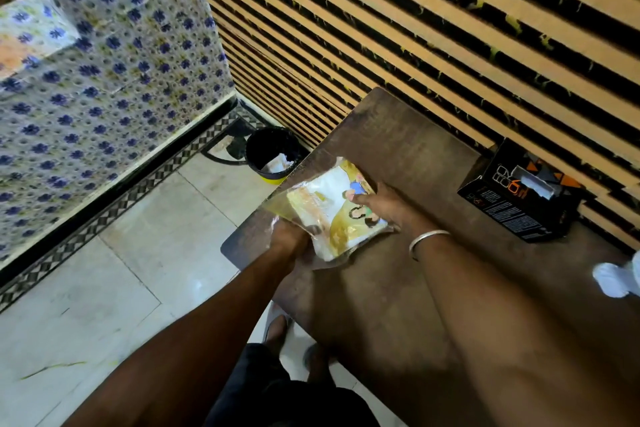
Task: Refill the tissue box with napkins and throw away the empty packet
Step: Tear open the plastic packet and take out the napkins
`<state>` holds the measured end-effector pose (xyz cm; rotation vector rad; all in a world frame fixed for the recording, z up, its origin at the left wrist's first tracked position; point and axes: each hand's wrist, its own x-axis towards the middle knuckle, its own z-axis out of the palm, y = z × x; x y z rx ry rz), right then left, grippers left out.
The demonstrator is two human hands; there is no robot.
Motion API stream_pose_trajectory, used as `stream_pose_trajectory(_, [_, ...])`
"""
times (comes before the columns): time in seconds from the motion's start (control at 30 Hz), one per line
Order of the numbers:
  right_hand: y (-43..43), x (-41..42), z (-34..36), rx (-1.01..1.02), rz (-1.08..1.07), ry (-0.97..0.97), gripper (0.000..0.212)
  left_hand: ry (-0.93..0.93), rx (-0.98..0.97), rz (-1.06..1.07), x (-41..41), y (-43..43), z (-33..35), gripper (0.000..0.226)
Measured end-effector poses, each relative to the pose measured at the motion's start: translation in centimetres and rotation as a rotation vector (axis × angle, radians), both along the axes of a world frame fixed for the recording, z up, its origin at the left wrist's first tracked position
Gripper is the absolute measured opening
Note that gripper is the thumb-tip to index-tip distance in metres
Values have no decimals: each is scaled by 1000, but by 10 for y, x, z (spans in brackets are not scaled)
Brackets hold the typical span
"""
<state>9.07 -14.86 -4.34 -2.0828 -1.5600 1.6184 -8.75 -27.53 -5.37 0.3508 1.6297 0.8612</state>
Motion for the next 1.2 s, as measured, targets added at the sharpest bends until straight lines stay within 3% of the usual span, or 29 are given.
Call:
stream_pose_trajectory(0.07, [-2, 7, -11, -59, -29, 73, 114, -36, -18, -2, -1, 0, 0, 33])
stream_pose_trajectory(0.23, [-22, 19, 1, -127, -74, 299, 67, -167, 35, -87, -4, -3, 4, 41])
stream_pose_trajectory(0.47, [-38, 46, 27, -92, -183, 503, 65, -332, 126, -74, 8, -7, 13, 49])
stream_pose_trajectory(0.6, [-42, 61, 45, -64, -242, 542, 33, -393, 210, -111, 22, 0, 21, 42])
stream_pose_trajectory(0.73, [-48, 75, 51, -31, -257, 552, 44, -436, 195, -130, 37, 4, 33, 27])
stream_pose_trajectory(0.9, [-54, 88, 51, -20, -314, 546, 72, -395, 199, -272, 44, 7, 41, 41])
stream_pose_trajectory(0.97, [-57, 91, 51, -15, -326, 532, 75, -357, 228, -315, 47, 7, 47, 36])
stream_pose_trajectory(1.03, [-58, 95, 49, 6, -336, 500, 68, -224, 253, -324, 46, 8, 52, 23])
stream_pose_trajectory(1.2, [-57, 105, 45, 63, -469, 394, 39, -21, 232, -378, 27, 23, 58, 32])
